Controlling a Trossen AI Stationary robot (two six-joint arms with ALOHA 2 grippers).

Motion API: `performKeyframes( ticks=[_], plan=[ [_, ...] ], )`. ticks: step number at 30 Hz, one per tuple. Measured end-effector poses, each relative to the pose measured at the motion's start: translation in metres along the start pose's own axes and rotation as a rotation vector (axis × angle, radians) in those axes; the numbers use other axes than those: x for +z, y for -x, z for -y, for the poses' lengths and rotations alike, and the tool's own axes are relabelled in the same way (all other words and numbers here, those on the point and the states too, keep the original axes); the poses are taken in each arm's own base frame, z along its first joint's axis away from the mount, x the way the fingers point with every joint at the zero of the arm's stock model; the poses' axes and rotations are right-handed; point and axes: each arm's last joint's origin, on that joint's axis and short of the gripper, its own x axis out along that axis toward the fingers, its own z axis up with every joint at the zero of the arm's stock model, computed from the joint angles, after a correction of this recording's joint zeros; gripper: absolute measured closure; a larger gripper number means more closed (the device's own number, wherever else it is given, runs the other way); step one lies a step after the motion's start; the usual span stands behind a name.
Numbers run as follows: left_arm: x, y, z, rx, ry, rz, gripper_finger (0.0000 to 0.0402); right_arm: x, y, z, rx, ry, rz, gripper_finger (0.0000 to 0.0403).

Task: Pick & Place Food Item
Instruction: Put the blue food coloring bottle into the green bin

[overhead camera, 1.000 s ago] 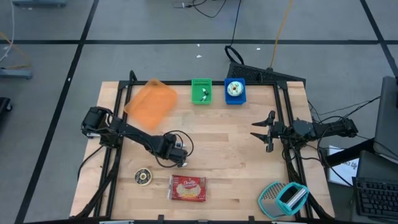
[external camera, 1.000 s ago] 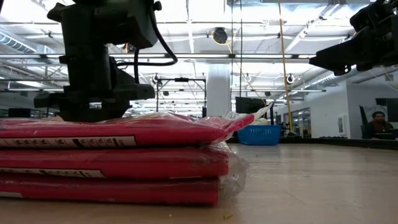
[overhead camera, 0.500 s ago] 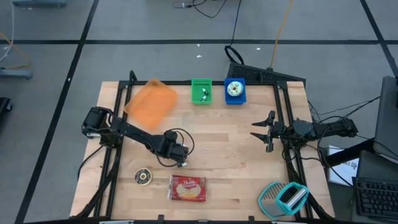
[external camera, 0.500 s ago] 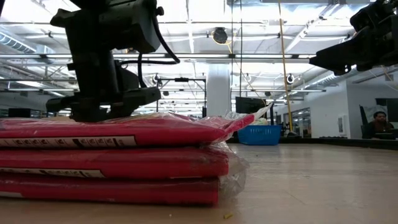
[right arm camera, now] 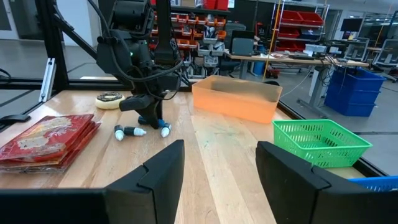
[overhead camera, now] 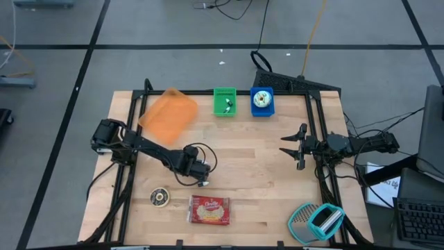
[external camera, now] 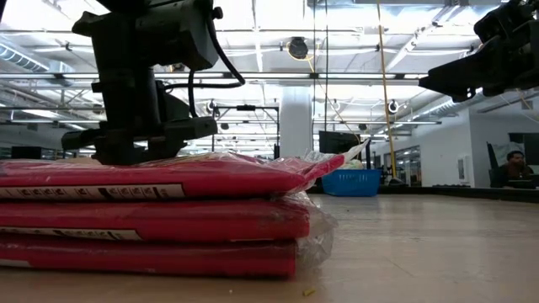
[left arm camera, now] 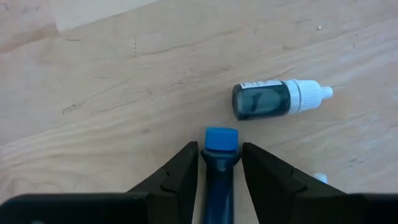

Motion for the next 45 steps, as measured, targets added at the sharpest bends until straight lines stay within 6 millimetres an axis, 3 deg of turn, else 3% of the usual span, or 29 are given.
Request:
performKeyframes(
  ticks=[18, 26, 31, 45],
  plan=[
    [0.0, 0.0, 0.0, 0.003, -0.017, 0.006, 0.0277, 0.0, 0.0, 0.0, 0.0, 0.0, 0.0, 0.0216],
    [0.0, 0.0, 0.0, 0.004, -0.018, 0.011, 0.0335, 0.0, 0.0, 0.0, 0.0, 0.0, 0.0, 0.0216],
    [0.001, 0.0, 0.0, -0.001, -0.062, 0.027, 0.0337, 0.0, 0.0, 0.0, 0.0, 0.0, 0.0, 0.0216],
    [0.023, 0.037, -0.002, -0.153, -0.069, 0.134, 0.036, 0.0, 0.0, 0.0, 0.0, 0.0, 0.0, 0.0216]
  ],
)
